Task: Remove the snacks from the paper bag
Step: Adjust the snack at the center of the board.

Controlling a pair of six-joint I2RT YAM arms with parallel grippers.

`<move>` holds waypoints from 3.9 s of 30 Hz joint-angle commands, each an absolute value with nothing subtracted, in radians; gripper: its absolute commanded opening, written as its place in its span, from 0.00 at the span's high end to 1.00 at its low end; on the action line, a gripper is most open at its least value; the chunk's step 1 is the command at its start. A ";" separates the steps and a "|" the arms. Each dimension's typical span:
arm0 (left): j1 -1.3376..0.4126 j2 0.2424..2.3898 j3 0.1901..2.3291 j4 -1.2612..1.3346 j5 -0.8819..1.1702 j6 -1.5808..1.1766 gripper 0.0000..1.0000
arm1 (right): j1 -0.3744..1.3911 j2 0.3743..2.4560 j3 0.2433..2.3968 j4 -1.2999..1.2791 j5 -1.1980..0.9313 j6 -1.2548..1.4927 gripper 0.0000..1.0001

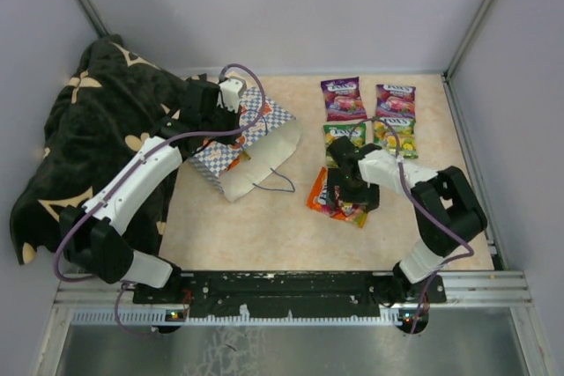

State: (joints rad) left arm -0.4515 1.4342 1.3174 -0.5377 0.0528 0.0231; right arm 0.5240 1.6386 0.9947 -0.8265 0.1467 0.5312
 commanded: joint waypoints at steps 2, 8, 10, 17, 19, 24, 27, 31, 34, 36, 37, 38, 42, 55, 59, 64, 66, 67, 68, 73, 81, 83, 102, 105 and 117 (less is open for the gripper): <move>-0.441 1.411 1.313 -0.520 0.057 0.034 0.98 | 0.518 1.517 0.852 -0.735 0.105 1.038 0.01; -0.442 1.405 1.314 -0.523 0.056 0.034 0.98 | 0.568 1.386 0.883 -0.826 0.241 1.253 0.01; -0.442 1.405 1.315 -0.524 0.057 0.033 0.98 | 0.586 1.384 0.991 -0.903 0.338 1.186 0.01; -0.441 1.401 1.318 -0.531 0.048 0.035 0.97 | 0.588 1.379 1.094 -0.765 0.171 0.394 0.01; -0.441 1.399 1.318 -0.529 0.055 0.035 0.97 | 0.585 1.406 1.112 -0.792 0.161 0.287 0.01; -0.442 1.401 1.320 -0.531 0.062 0.035 0.96 | 0.579 1.537 1.112 -0.825 0.175 0.175 0.01; -0.441 1.399 1.318 -0.530 0.056 0.035 0.96 | 0.576 1.589 1.082 -0.787 0.157 0.166 0.01; -0.440 1.402 1.316 -0.531 0.047 0.039 0.96 | 0.574 1.619 1.042 -0.730 0.113 0.211 0.01; -0.440 1.405 1.317 -0.531 0.045 0.041 0.96 | 0.567 1.633 1.013 -0.733 0.198 0.333 0.01; -0.440 1.408 1.317 -0.531 0.044 0.042 0.96 | 0.553 1.638 0.988 -0.754 0.245 0.418 0.01; -0.440 1.410 1.318 -0.532 0.044 0.043 0.96 | 0.544 1.632 0.971 -0.759 0.246 0.443 0.01; -0.439 1.410 1.316 -0.532 0.044 0.043 0.96 | 0.535 1.620 0.946 -0.756 0.243 0.462 0.01; -0.439 1.411 1.317 -0.531 0.048 0.043 0.96 | 0.454 1.530 0.844 -0.742 0.234 0.514 0.01; -0.436 1.407 1.318 -0.528 0.074 0.038 0.96 | 0.119 1.325 0.812 -0.714 0.346 0.533 0.01; -0.438 1.405 1.316 -0.528 0.077 0.038 0.96 | 0.055 1.330 0.815 -0.695 0.328 0.510 0.01; -0.437 1.406 1.317 -0.525 0.083 0.037 0.96 | 0.090 1.254 0.848 -0.713 0.302 0.513 0.01; -0.437 1.410 1.318 -0.526 0.088 0.037 0.96 | 0.158 1.236 0.861 -0.718 0.296 0.504 0.01; -0.437 1.412 1.318 -0.526 0.090 0.037 0.96 | 0.191 1.240 0.870 -0.730 0.301 0.504 0.01; -0.436 1.413 1.320 -0.526 0.092 0.036 0.96 | 0.222 1.251 0.877 -0.734 0.296 0.502 0.01; -0.437 1.416 1.321 -0.527 0.095 0.035 0.95 | 0.258 1.317 0.815 -0.676 0.231 0.528 0.04; -0.436 1.419 1.318 -0.527 0.097 0.035 0.94 | 0.239 1.356 0.747 -0.629 0.261 0.523 0.14; -0.437 1.419 1.318 -0.526 0.098 0.035 0.94 | 0.207 1.358 0.735 -0.613 0.262 0.513 0.18; -0.437 1.437 1.313 -0.523 0.109 0.037 0.92 | 0.010 1.551 0.779 -0.475 0.282 0.468 0.18; -0.437 1.435 1.310 -0.523 0.110 0.037 0.92 | 0.009 1.535 0.785 -0.469 0.282 0.467 0.18; -0.437 1.429 1.300 -0.510 0.093 0.037 0.91 | 0.014 1.356 0.889 -0.584 0.348 0.461 0.02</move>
